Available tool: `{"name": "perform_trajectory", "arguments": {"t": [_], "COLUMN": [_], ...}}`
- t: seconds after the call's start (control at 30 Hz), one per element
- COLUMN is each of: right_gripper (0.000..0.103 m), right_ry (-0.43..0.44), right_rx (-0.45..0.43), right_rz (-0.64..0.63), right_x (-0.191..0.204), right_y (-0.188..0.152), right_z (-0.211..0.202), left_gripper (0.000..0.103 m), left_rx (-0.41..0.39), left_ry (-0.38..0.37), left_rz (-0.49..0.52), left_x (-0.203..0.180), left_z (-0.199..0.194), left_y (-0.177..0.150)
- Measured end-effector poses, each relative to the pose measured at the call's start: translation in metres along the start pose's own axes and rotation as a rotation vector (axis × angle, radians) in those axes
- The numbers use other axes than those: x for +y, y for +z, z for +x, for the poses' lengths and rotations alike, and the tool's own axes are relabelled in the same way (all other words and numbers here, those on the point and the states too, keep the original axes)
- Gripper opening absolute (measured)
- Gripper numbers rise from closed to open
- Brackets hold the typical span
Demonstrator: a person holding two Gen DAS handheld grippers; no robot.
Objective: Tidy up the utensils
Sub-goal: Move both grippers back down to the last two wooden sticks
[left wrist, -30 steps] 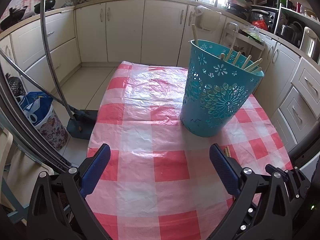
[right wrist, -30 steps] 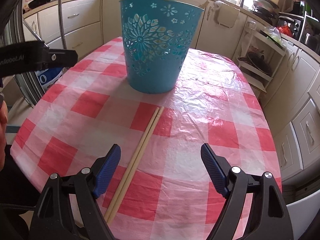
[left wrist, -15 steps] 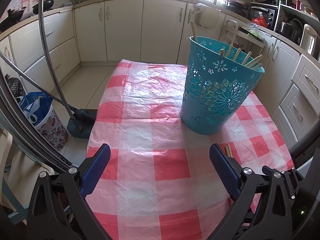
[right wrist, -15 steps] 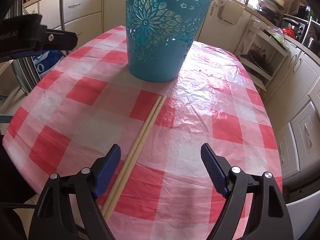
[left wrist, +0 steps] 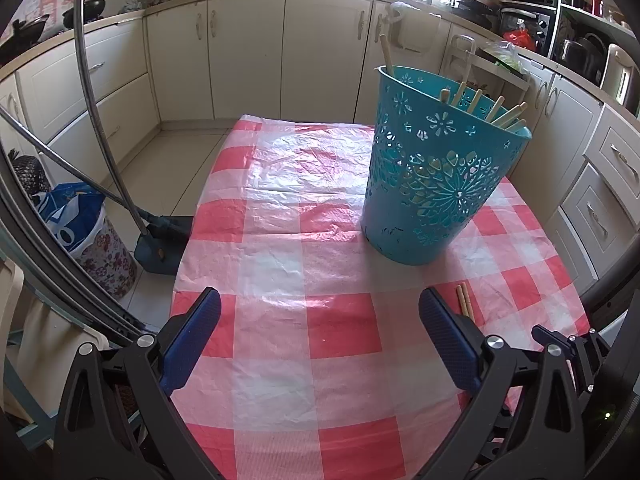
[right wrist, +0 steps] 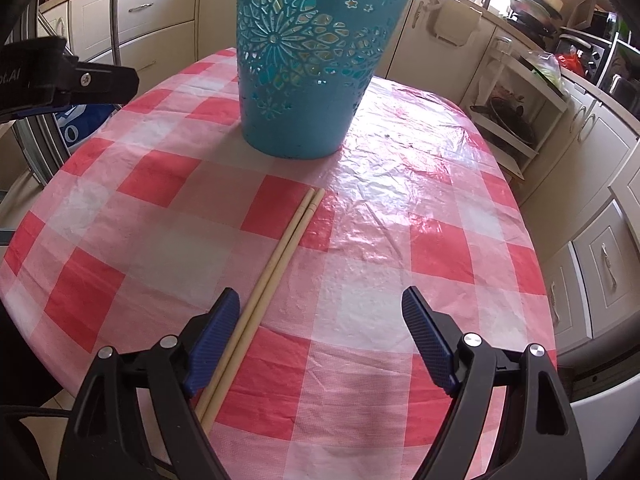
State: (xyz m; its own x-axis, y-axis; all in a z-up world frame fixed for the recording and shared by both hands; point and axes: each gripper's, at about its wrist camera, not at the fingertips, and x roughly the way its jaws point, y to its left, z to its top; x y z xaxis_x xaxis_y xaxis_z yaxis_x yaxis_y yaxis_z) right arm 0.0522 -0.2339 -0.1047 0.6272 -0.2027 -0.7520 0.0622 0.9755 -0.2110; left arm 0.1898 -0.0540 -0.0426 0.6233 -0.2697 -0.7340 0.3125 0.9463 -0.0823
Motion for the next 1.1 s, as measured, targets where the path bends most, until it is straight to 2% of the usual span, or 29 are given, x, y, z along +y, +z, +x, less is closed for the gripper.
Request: {"name": "perform_trajectory", "arguments": {"t": [1.1], "right_gripper": [0.080], "right_ry": [-0.007], "right_rx": [0.004], "right_rz": [0.015], "right_x": [-0.0049], "right_y": [0.0007], "right_z": [0.0013], "left_gripper": [0.095], "left_rx": [0.035], "left_ry": [0.017], "left_rz": [0.006], "left_x": [0.0010], "left_z": [0.0078], "left_y": [-0.0015]}}
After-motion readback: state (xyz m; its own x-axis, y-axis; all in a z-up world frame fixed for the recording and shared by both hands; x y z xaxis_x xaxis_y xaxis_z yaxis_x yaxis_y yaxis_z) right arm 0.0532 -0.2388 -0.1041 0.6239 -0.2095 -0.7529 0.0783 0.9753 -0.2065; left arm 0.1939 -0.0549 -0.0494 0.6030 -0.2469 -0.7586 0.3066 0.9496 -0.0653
